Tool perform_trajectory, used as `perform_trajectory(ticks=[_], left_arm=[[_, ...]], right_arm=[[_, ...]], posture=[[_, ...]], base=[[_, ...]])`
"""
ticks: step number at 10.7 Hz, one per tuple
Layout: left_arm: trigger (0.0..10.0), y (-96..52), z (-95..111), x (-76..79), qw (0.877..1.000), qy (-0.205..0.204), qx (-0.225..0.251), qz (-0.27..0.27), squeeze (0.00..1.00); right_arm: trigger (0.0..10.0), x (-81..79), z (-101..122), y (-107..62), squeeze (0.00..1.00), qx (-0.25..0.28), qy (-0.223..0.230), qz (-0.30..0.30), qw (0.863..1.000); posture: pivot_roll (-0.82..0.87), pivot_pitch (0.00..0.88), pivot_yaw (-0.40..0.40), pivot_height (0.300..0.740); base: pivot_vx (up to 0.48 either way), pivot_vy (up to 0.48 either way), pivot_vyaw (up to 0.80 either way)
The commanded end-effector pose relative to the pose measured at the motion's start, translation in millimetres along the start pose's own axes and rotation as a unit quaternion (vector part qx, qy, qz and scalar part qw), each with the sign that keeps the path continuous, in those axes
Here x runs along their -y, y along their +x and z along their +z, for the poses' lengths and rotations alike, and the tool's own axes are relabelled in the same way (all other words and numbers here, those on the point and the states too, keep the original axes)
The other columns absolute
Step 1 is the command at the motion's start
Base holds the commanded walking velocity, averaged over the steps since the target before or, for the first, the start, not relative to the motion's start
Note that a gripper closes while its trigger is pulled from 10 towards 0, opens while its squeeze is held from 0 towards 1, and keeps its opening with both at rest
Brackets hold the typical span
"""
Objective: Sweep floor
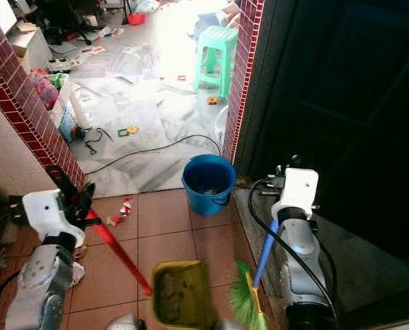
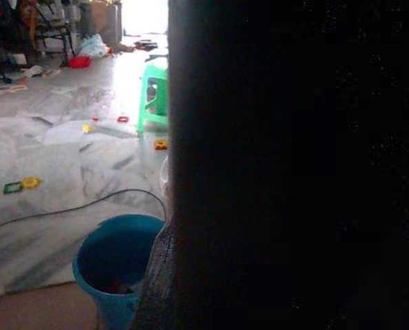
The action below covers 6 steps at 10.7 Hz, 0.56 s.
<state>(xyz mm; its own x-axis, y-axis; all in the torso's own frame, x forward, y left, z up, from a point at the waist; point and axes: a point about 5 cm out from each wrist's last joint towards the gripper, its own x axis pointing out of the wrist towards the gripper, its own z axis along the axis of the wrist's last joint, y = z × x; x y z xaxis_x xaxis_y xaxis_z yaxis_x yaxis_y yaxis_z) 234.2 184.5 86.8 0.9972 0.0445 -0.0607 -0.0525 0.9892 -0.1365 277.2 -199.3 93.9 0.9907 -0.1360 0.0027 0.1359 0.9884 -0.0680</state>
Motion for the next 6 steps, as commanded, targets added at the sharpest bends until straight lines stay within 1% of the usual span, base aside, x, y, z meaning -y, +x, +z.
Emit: perform_trajectory(ticks=[1, 2, 4, 6], left_arm=[[10.0, 1.0, 12.4, 2.1, 1.000, -0.004, 0.027, -0.007, 0.00], [10.0, 1.2, 12.8, 2.2, 1.000, -0.004, 0.027, -0.008, 0.00], [10.0, -0.6, 12.1, 3.0, 1.000, -0.004, 0.022, -0.011, 0.00], [10.0, -0.3, 12.8, 3.8, 1.000, -0.003, 0.022, -0.014, 0.00]], right_arm=[[10.0, 2.8, 3.5, -0.3, 0.00, 0.003, -0.006, -0.002, 1.000], [10.0, 2.5, 3.5, -0.7, 0.00, 0.002, -0.008, 0.000, 1.000], [10.0, 2.4, 3.5, -2.2, 0.00, 0.000, -0.008, 0.000, 1.000], [10.0, 1.7, 4.3, 0.0, 0.00, 0.001, -0.009, 0.002, 1.000]], posture=[[-0.08, 0.000, -0.003, 0.740], [-0.08, 0.000, -0.002, 0.740], [-0.08, 0.000, -0.002, 0.740], [-0.08, 0.000, -0.001, 0.740]], base=[[0.000, 0.000, 0.00], [0.000, 0.000, 0.00], [0.345, 0.000, 0.00], [0.369, 0.000, 0.00]])
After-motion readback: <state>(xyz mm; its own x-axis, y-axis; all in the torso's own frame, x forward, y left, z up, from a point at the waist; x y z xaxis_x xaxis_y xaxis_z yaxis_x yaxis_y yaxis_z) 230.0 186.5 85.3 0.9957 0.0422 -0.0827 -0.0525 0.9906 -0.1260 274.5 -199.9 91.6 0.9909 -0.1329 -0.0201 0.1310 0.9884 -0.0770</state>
